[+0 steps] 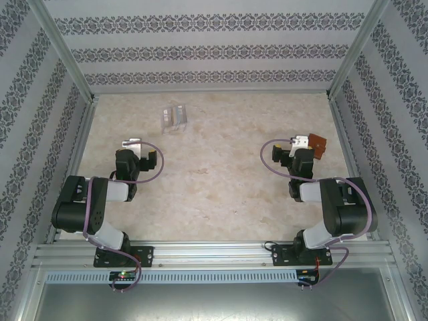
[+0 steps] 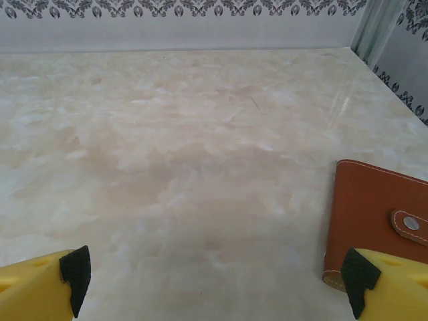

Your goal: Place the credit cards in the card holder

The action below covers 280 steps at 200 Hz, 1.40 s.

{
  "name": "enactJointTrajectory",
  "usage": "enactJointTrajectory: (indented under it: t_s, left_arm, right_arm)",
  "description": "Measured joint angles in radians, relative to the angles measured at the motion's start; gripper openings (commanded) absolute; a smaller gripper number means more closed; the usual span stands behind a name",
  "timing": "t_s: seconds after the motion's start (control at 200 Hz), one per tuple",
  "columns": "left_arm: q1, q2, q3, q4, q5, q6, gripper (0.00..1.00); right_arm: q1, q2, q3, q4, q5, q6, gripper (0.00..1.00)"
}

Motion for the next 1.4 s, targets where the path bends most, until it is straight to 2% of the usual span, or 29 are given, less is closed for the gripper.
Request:
enactJointTrajectory:
  t_s: [0.685,0.964,1.079,1.199,1.289,1.399]
  left_arm:
    - [0.000,0.000,0.000,0.000,0.000,0.000,0.99]
    - [0.000,0.000,0.000,0.000,0.000,0.000,0.99]
    - [0.000,0.000,0.000,0.000,0.001,0.000,0.99]
    - [0.000,0.000,0.000,0.000,0.008,0.000,0.99]
    - [0.002,0.000,0.000,-0.001,0.016,0.000,0.99]
    - [0.010,0.000,0.000,-0.001,0.023,0.000,0.99]
  right_arm:
    - [0.000,0.000,0.000,0.000,-0.027,0.000,0.98]
    - [-0.001,-0.079,-0.040,0.018,0.043,0.010,0.98]
    - [0.000,-0.230,-0.013,-0.171,0.081,0.031,0.98]
    - [-0.001,-0.392,0.161,-0.438,0.172,0.158,0.98]
    - [-0.009,-0.455,0.278,-0.554,0.195,0.253,0.98]
    - [-0.018,-0.493,0.344,-0.677,0.178,0.350,0.97]
